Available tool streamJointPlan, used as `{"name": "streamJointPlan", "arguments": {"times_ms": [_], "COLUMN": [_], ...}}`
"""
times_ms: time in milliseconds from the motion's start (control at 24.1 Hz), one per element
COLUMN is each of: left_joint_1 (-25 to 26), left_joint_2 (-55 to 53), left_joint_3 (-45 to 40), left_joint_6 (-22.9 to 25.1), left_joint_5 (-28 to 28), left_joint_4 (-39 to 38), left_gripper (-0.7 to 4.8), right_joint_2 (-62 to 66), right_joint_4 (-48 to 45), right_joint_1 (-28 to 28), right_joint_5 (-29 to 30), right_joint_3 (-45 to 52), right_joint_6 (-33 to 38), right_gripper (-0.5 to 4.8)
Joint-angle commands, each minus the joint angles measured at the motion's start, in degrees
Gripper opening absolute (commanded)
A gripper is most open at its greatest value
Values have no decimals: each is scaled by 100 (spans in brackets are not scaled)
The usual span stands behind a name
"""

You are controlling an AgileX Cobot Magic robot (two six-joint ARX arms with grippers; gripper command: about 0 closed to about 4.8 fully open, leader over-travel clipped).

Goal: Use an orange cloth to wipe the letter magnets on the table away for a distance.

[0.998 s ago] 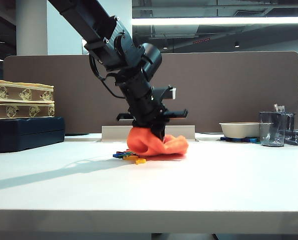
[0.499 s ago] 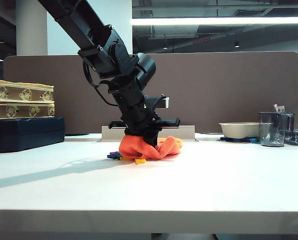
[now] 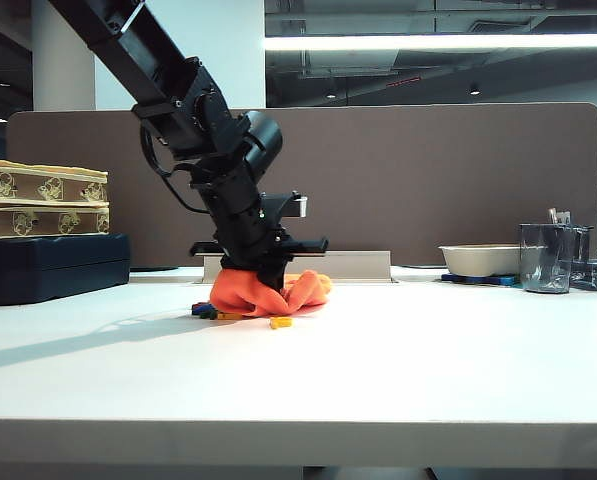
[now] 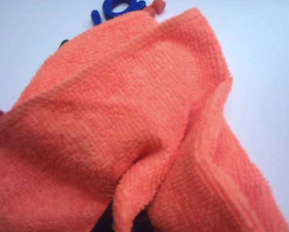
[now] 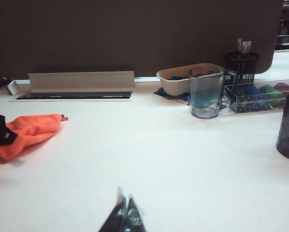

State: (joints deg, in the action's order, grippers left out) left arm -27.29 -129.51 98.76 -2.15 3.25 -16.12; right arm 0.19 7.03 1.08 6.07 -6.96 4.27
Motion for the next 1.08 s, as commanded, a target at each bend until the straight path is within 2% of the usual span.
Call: {"name": "streamJointPlan", "arguments": {"times_ms": [42, 582, 748, 1081], "left_joint_1": [140, 841, 1034, 1541], "left_joint_2": [-2, 109, 212, 291], "left_joint_3": [-31, -28, -28, -31], "left_joint_6": [22, 33, 282, 354], "left_joint_5": [133, 216, 361, 361], "left_joint_4": [-170, -269, -269, -420], "left_gripper": [-6, -6, -6, -6], "right_joint_2": [-17, -11, -7, -7], "right_joint_4": [-26, 11, 31, 44], "right_joint_1": [-2, -2, -2, -2], "right_joint_5": [-20, -210, -212, -236], "right_joint_3": [-26, -26, -26, -26], "right_joint_6": [22, 22, 22, 22], "right_gripper": [-1, -1, -1, -1]}}
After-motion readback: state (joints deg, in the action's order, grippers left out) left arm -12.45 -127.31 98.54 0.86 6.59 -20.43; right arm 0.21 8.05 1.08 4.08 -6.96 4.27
